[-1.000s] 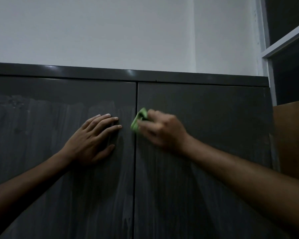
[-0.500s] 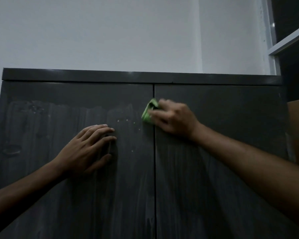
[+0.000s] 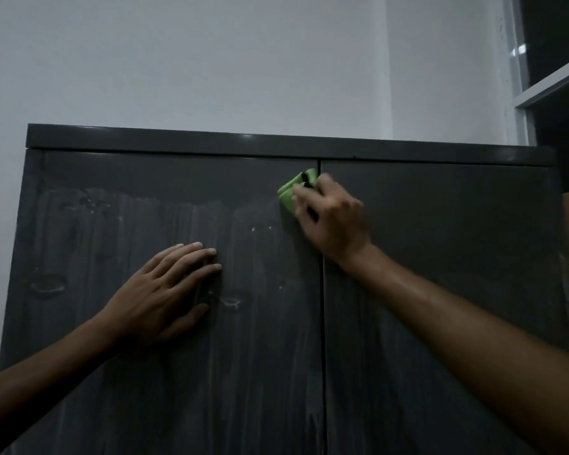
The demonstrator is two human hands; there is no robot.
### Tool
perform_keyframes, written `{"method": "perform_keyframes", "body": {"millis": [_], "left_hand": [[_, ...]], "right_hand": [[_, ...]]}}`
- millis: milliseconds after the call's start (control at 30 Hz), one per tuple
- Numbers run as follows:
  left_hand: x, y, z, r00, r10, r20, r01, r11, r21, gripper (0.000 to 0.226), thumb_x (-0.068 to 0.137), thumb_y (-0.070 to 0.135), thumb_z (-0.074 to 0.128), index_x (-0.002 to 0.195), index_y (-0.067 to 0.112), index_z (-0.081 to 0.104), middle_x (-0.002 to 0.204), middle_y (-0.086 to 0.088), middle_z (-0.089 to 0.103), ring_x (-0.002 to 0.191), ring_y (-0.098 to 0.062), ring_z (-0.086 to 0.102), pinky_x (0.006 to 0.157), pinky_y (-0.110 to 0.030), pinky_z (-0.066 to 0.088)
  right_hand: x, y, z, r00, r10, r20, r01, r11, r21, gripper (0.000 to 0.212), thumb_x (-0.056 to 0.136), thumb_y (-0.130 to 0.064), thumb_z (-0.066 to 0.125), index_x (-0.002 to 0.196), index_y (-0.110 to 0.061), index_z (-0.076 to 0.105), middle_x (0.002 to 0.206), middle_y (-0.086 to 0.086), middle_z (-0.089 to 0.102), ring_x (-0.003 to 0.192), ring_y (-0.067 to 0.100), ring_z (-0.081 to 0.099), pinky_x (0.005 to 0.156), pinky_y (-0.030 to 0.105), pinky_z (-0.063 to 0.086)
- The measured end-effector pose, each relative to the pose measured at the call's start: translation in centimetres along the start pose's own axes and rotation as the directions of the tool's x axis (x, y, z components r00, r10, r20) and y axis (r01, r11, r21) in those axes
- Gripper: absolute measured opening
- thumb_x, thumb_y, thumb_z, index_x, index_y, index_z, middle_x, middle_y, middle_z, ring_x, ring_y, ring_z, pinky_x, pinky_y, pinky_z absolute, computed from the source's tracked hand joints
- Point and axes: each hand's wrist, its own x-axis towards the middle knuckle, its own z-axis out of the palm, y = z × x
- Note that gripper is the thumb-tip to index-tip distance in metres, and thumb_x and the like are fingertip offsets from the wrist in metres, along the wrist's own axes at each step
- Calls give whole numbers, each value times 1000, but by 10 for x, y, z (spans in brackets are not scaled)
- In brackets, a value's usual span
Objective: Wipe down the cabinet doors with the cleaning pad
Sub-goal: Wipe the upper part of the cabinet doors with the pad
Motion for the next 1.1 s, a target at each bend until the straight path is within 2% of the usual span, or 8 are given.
{"method": "perform_keyframes", "body": {"millis": [133,233,333,500,667,867,1033,1100], "left_hand": [[-2,-5,9,1000,15,17,-15,1000,25,69,103,56,40,161,19,36,167,-11,34,157,-29,24,132,-41,10],[-3,-8,12,1000,21,19,-22,999,30,69,106,60,33,162,21,32,169,-10,31,159,-28,22,132,-40,7],[-5,-8,12,1000,16,17,-16,999,30,69,106,60,31,164,22,29,170,-8,28,160,-27,20,132,-40,7],[-3,-6,11,1000,11,20,-12,1000,27,72,103,57,40,164,20,29,171,-8,28,161,-25,18,133,-41,9],[-3,-3,7,999,-5,37,4,999,47,71,103,57,39,163,19,32,169,-9,30,160,-25,19,133,-40,7],[-25,13,4,997,-69,20,69,998,7,73,103,54,41,163,13,32,171,-11,27,160,-29,21,130,-48,18],[-71,17,10,967,-245,-66,241,968,-65,74,103,50,43,162,7,31,173,-14,22,161,-29,18,130,-50,18],[-76,15,12,947,-312,-74,305,948,-91,75,103,49,44,163,6,30,173,-13,21,162,-28,17,131,-48,14]], "right_hand": [[-25,-15,3,797,-544,264,532,838,122,26,102,-32,58,113,-15,74,96,13,63,70,26,60,52,37,52],[19,1,1,969,-236,74,238,971,-9,23,100,-31,61,108,-17,77,95,12,64,73,30,64,55,40,55],[21,-15,14,989,141,-46,-143,989,-32,21,99,-29,62,110,-17,75,98,12,62,78,30,63,58,42,56],[-19,-40,17,816,-511,268,501,858,111,28,103,-33,54,116,-15,72,101,13,62,73,24,59,54,36,50],[27,-35,19,985,169,-40,-171,984,-51,24,99,-30,59,110,-16,75,101,14,62,81,33,64,60,44,56],[-21,-66,19,869,-391,303,386,919,81,37,94,-32,58,123,-12,69,106,16,61,75,27,59,53,37,51],[19,-61,26,985,173,26,-171,984,-48,36,95,-28,59,127,-14,68,109,17,59,87,34,62,64,45,58],[5,-90,36,986,157,56,-156,988,-17,37,95,-28,59,127,-13,67,112,19,59,88,34,61,64,44,57]]}}
